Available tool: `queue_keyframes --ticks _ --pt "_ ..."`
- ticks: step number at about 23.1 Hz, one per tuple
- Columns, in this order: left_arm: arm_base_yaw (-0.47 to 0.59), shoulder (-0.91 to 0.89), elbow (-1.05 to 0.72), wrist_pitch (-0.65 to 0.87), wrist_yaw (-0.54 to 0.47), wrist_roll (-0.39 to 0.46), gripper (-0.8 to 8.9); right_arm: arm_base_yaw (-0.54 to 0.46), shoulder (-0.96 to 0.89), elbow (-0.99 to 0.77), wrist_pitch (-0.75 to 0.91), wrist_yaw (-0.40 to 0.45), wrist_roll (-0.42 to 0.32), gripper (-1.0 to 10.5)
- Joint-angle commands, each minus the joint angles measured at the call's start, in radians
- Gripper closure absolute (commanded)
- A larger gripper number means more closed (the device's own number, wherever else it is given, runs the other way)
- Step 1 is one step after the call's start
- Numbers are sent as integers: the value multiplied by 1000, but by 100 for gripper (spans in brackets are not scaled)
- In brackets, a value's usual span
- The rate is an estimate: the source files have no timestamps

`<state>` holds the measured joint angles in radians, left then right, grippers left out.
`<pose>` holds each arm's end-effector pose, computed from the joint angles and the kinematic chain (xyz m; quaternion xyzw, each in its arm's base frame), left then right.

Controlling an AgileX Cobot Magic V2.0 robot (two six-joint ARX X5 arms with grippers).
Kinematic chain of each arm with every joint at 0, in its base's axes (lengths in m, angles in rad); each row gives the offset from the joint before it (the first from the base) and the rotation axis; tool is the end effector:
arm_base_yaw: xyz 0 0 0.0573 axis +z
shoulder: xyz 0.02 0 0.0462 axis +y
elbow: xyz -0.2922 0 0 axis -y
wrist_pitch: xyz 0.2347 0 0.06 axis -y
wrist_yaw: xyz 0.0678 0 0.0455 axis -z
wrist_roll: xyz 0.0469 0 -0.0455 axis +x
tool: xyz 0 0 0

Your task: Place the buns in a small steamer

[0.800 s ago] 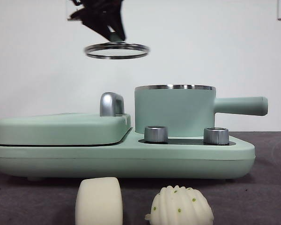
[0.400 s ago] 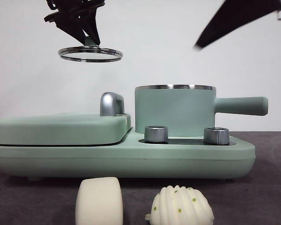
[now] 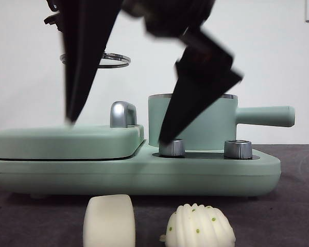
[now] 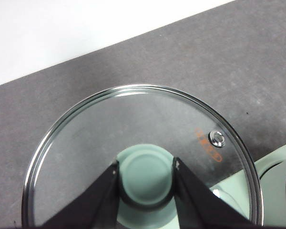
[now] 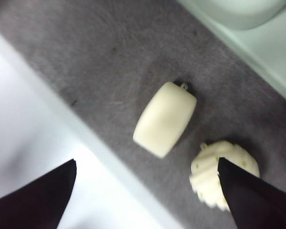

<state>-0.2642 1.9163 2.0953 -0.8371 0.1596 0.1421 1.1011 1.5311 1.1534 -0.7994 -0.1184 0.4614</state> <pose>0.4127 -0.1194 0.4095 0.0825 0.3078 -0.2214 0.9216 0.1275 0.2634 0.2591 -0.0991 0.5854 0.3518 0.7237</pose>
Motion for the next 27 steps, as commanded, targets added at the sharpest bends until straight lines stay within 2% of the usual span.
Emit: queue_keyframes --ticks 1,9,13,17,19,24,26,27 --pt "-3 -11 42 27 6 7 795 22 69 34 31 8 10 486" --pt "-3 -11 42 29 5 3 795 33 164 34 76 69 10 487" --pt "-3 -11 42 30 6 2 795 33 207 33 114 65 10 512" --pt "-3 -11 42 30 6 2 795 33 221 33 116 32 11 638" --pt "-3 -11 42 30 6 2 795 28 230 33 111 9 11 639" --pt "-3 -11 42 29 6 -1 795 27 267 33 103 11 25 649" --pt "-3 -11 42 29 6 -2 795 27 267 33 98 12 25 793" --pt "-3 -11 42 29 6 -2 795 27 267 33 99 13 25 829"
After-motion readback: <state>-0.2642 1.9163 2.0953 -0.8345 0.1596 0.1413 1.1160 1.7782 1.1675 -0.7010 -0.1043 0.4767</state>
